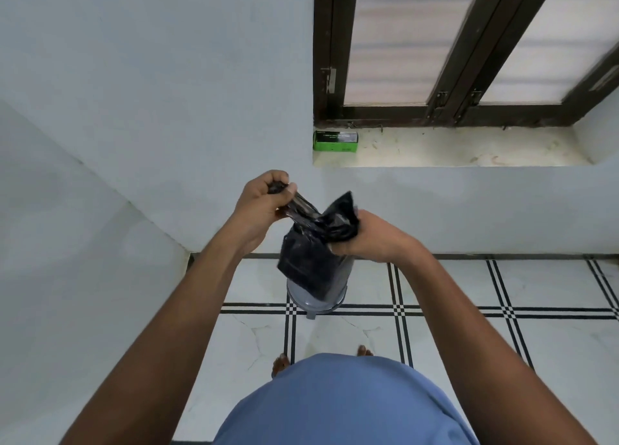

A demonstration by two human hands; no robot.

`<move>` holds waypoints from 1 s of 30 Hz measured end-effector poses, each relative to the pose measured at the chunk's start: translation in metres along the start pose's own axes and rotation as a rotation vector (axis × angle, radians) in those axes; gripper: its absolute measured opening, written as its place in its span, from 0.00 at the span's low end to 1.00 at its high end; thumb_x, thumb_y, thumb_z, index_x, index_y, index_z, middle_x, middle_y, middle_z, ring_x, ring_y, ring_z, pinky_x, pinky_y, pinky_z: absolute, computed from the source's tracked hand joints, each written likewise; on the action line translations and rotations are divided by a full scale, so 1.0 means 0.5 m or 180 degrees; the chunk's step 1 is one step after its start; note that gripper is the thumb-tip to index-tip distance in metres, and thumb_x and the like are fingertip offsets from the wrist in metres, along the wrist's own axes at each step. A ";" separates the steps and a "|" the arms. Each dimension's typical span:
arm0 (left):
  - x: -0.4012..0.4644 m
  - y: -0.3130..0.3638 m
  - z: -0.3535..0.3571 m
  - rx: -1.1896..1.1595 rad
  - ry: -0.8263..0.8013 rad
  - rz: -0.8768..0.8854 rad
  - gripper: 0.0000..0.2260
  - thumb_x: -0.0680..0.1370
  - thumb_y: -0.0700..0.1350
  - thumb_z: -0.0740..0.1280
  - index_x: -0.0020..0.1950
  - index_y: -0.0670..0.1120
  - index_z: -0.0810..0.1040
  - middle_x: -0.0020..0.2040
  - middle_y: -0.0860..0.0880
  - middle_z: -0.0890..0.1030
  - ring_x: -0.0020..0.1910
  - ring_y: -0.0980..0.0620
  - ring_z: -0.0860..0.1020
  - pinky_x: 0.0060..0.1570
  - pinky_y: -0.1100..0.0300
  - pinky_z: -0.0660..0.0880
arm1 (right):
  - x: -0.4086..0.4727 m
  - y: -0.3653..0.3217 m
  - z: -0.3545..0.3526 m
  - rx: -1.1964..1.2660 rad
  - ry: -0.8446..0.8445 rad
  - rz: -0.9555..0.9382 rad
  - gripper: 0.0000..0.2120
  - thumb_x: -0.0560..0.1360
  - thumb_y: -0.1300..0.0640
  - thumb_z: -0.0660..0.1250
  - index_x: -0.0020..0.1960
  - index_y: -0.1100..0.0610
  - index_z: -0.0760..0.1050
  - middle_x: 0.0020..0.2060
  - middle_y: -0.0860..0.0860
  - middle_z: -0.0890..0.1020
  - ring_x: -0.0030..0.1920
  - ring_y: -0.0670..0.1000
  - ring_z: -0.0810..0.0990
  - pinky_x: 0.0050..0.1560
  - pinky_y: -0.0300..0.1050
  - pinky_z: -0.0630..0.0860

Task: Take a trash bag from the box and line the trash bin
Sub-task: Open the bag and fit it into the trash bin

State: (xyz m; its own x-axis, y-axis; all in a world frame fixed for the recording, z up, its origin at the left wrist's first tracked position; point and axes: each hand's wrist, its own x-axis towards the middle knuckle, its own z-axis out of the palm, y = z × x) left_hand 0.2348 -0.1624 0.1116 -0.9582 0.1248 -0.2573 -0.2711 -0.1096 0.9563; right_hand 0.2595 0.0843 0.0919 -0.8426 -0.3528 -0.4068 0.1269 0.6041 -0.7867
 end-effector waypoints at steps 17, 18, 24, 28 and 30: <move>-0.024 0.012 0.047 0.1868 0.0575 0.0066 0.34 0.67 0.66 0.85 0.66 0.56 0.75 0.61 0.54 0.81 0.57 0.56 0.82 0.54 0.57 0.82 | 0.061 -0.045 -0.011 0.0761 0.0676 -0.0587 0.11 0.85 0.53 0.73 0.49 0.59 0.87 0.40 0.58 0.89 0.42 0.54 0.89 0.47 0.57 0.86; -0.028 0.006 0.038 0.2051 0.0448 -0.0241 0.35 0.66 0.67 0.85 0.66 0.56 0.77 0.61 0.54 0.82 0.56 0.54 0.83 0.52 0.55 0.83 | 0.062 -0.037 -0.010 0.0941 0.0703 -0.0504 0.10 0.85 0.53 0.74 0.49 0.57 0.87 0.38 0.54 0.89 0.41 0.52 0.88 0.44 0.52 0.86; -0.030 -0.046 -0.033 0.2551 0.0695 -0.0596 0.02 0.77 0.39 0.78 0.45 0.44 0.90 0.37 0.44 0.89 0.34 0.48 0.88 0.35 0.57 0.85 | 0.055 0.001 -0.048 0.1986 0.0500 0.0189 0.07 0.86 0.62 0.70 0.54 0.61 0.87 0.42 0.56 0.88 0.43 0.56 0.87 0.49 0.58 0.88; -0.035 -0.040 -0.059 0.1321 0.0853 -0.0842 0.03 0.81 0.36 0.77 0.51 0.38 0.90 0.43 0.40 0.88 0.41 0.43 0.87 0.35 0.59 0.85 | 0.049 0.040 -0.069 0.2631 0.0200 0.0384 0.11 0.87 0.62 0.68 0.61 0.67 0.86 0.50 0.59 0.89 0.48 0.56 0.88 0.47 0.49 0.85; -0.033 -0.039 -0.084 0.0311 0.0608 -0.1036 0.08 0.84 0.37 0.70 0.58 0.35 0.87 0.50 0.37 0.85 0.48 0.42 0.82 0.37 0.58 0.85 | 0.049 0.061 -0.074 0.2783 0.0120 0.0489 0.13 0.85 0.57 0.70 0.63 0.63 0.87 0.54 0.59 0.88 0.51 0.56 0.85 0.50 0.49 0.79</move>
State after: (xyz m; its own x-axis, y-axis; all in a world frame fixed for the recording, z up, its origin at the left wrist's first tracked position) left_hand 0.2519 -0.2038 0.0913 -0.8257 -0.0494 -0.5619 -0.5627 0.0009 0.8267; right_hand 0.2234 0.1206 0.0749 -0.7981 -0.2798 -0.5336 0.5813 -0.1245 -0.8041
